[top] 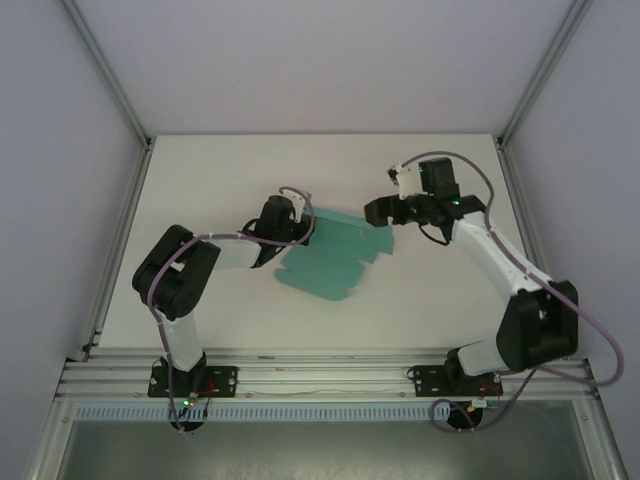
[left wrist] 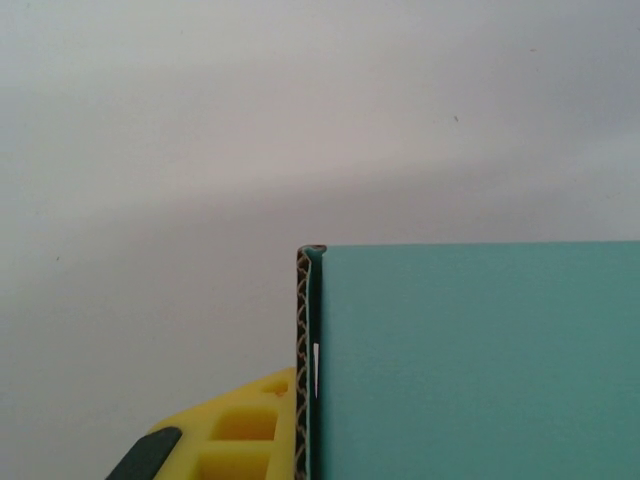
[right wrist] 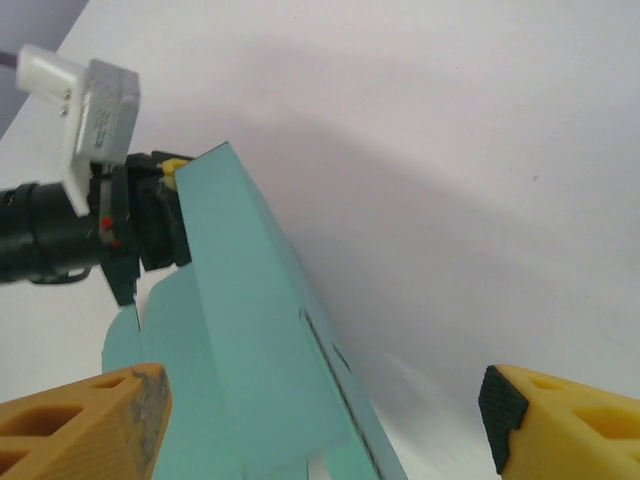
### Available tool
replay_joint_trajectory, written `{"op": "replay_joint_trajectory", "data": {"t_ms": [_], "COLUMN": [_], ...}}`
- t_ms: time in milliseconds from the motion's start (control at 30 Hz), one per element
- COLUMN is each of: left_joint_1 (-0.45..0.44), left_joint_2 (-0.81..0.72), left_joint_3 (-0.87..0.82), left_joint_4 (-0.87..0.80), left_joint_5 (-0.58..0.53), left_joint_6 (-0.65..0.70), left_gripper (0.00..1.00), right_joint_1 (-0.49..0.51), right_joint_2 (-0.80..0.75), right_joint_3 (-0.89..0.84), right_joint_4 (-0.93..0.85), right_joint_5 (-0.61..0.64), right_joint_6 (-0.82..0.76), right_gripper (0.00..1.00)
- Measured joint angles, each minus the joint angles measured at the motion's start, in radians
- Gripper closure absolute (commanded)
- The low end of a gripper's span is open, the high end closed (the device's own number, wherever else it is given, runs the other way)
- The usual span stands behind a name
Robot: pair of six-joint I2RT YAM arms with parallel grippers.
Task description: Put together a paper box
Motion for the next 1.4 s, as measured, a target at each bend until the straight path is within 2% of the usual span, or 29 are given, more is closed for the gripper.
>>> {"op": "replay_joint_trajectory", "data": {"t_ms": [167,333,467,600,667,767,833,933,1000,1033,1133,1233,1367,1400], "left_joint_1": [0.006,0.017,0.026,0.026,0.026,0.026,0.026,0.031,0.031,0.031,0.029,0.028,0.025,0.025], "left_joint_2": [-0.022,-0.024,-0.015,-0.010,-0.009,-0.006,-0.006,-0.004,-0.002,-0.002,-0.002,-0.002,-0.005,-0.005], "left_joint_3": [0.013,0.033,0.054,0.061,0.061,0.061,0.061,0.059,0.048,0.041,0.017,0.011,-0.014,-0.020], "left_joint_4": [-0.087,-0.142,-0.172,-0.180,-0.180,-0.179,-0.178,-0.179,-0.178,-0.178,-0.176,-0.174,-0.134,-0.125], "left_joint_5": [0.053,0.089,0.114,0.130,0.140,0.147,0.146,0.142,0.139,0.141,0.143,0.143,0.131,0.125], "left_joint_6": [-0.026,-0.054,-0.068,-0.067,-0.067,-0.066,-0.062,-0.058,-0.059,-0.058,-0.062,-0.062,-0.064,-0.066], "left_gripper": [1.00,1.00,1.00,1.00,1.00,0.91,0.86,0.82,0.72,0.72,0.78,0.77,0.86,0.92], "right_joint_1": [0.008,0.008,0.009,0.009,0.009,0.012,0.021,0.036,0.043,0.045,0.047,0.047,0.047,0.048], "right_joint_2": [-0.049,-0.015,0.023,0.044,0.059,0.081,0.089,0.089,0.089,0.089,0.089,0.089,0.089,0.089], "right_joint_3": [-0.088,-0.143,-0.149,-0.148,-0.149,-0.150,-0.151,-0.155,-0.164,-0.166,-0.169,-0.175,-0.175,-0.175], "right_joint_4": [-0.014,-0.013,0.010,0.040,0.060,0.095,0.114,0.126,0.138,0.144,0.156,0.167,0.170,0.170], "right_joint_5": [-0.044,-0.083,-0.093,-0.095,-0.102,-0.113,-0.115,-0.111,-0.110,-0.110,-0.107,-0.104,-0.105,-0.107], "right_joint_6": [-0.021,-0.048,-0.062,-0.061,-0.063,-0.066,-0.066,-0.073,-0.070,-0.070,-0.069,-0.069,-0.076,-0.081], "right_gripper": [0.20,0.30,0.54,0.60,0.70,0.88,0.95,0.99,1.00,1.00,1.00,1.00,1.00,1.00]}}
